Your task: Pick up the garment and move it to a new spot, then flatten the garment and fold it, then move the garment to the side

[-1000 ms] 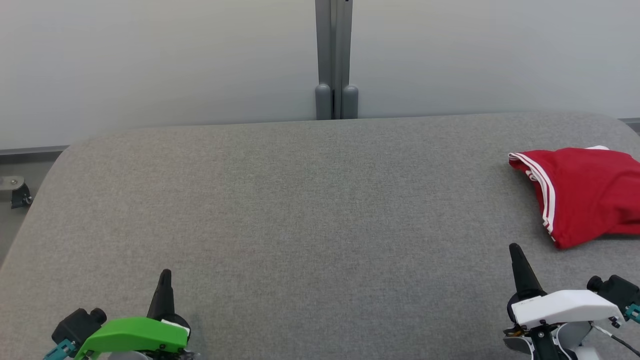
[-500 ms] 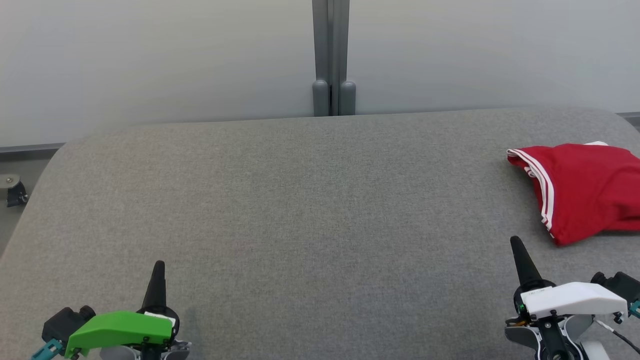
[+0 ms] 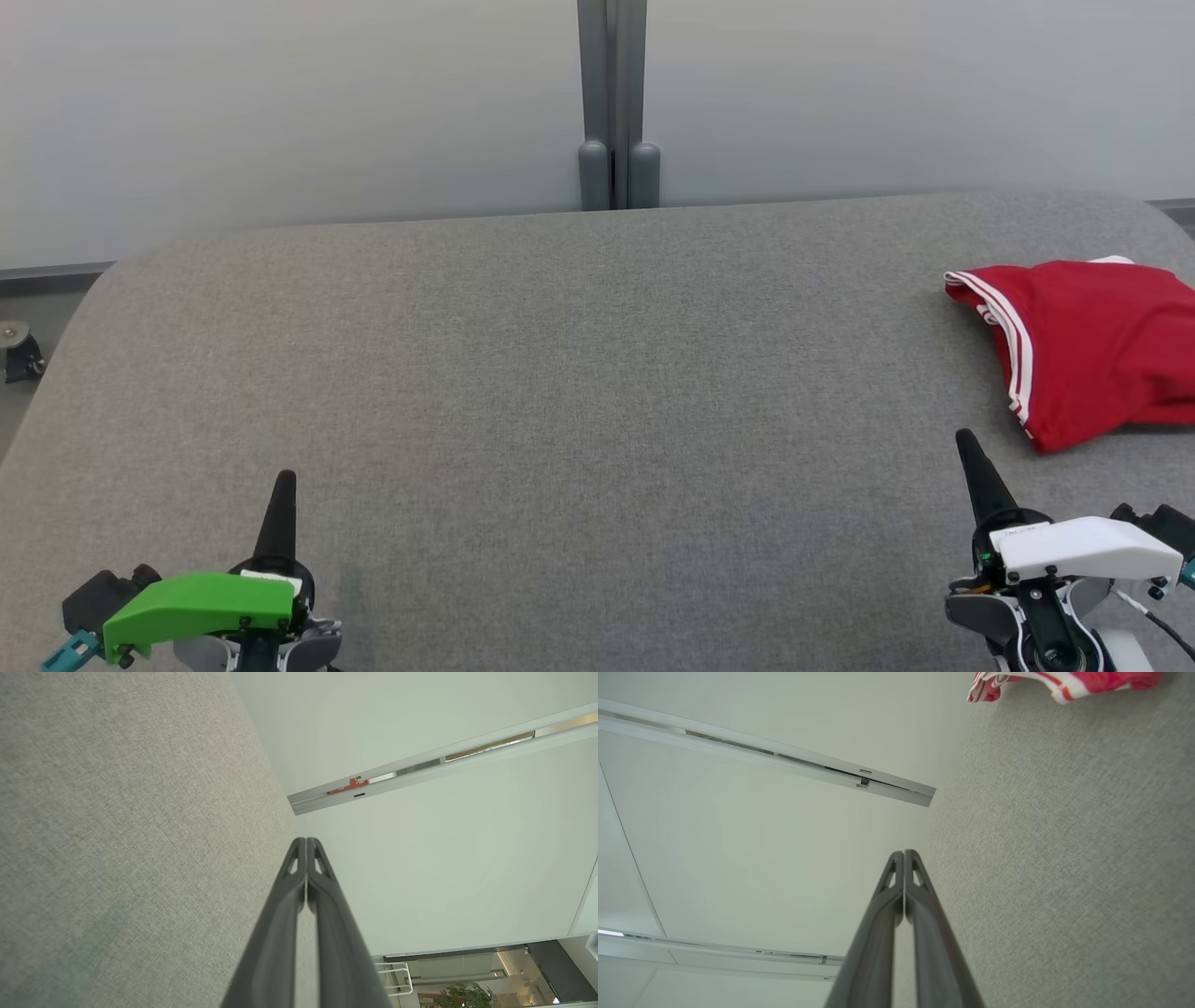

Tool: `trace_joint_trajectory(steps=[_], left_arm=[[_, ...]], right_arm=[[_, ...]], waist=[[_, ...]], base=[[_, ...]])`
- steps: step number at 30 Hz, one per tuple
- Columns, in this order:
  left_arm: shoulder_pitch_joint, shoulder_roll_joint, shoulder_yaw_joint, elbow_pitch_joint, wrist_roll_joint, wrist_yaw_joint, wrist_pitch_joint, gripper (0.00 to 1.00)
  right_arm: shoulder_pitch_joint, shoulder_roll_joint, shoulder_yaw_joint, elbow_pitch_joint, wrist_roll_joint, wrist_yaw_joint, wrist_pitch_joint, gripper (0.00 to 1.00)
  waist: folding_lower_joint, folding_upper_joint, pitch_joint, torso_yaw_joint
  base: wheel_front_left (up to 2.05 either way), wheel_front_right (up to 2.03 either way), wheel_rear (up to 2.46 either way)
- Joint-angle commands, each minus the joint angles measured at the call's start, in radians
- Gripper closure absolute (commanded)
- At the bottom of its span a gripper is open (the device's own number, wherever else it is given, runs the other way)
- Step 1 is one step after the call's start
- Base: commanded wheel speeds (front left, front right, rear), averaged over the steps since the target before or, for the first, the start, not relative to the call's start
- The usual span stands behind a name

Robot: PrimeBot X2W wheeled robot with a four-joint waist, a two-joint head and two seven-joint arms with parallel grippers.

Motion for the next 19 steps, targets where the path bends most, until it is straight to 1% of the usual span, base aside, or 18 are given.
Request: trace_joint_trajectory(steps=[1, 19], left_arm=[[-0.026, 0.002, 0.010, -0.011, -0.024, -0.007, 0.007, 1.00], [-0.038, 0.000, 0.045, -0.024, -0.155, -0.026, 0.046, 1.00]], right_arm=[[-0.024, -0.005, -0.005, -0.010, 0.027, -0.001, 0.008, 1.00], [-0.040, -0.006, -0.020, -0.012, 0.165, -0.001, 0.047, 1.00]], waist=[[0.0000, 0.0000, 0.001, -0.001], [0.0000, 0.0000, 0.015, -0.009]], base=[[0.00, 0.00, 0.00], [0.00, 0.00, 0.00]])
